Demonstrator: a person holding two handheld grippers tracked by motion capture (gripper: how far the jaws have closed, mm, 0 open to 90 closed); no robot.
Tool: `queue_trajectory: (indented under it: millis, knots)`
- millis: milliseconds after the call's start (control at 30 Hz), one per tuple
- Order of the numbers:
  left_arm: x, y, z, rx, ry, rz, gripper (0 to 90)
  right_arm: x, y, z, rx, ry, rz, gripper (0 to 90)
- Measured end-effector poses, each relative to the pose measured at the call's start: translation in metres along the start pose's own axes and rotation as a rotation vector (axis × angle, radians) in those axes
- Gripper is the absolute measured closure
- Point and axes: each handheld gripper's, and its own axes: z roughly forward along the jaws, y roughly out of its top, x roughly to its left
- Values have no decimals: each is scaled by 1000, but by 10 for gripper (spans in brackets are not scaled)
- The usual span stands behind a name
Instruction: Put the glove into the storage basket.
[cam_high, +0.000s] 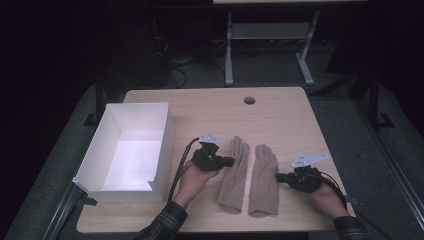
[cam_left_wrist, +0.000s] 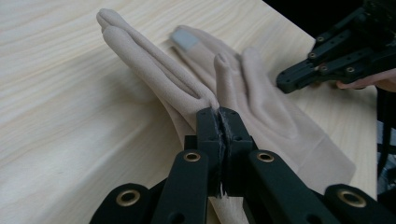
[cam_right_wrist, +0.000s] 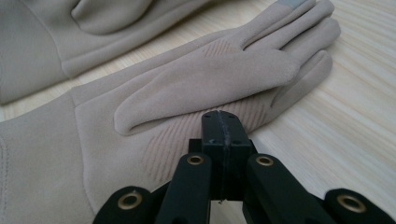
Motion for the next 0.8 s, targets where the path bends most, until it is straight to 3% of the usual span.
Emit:
queue_trajectory:
  millis: [300,800]
  knots:
    - [-5,1,4,16,-16,6,881,3,3,4,-3,7,-2,900]
    - [-7,15,11,-15,-10,12,880,8,10,14,-11,24,-35,900]
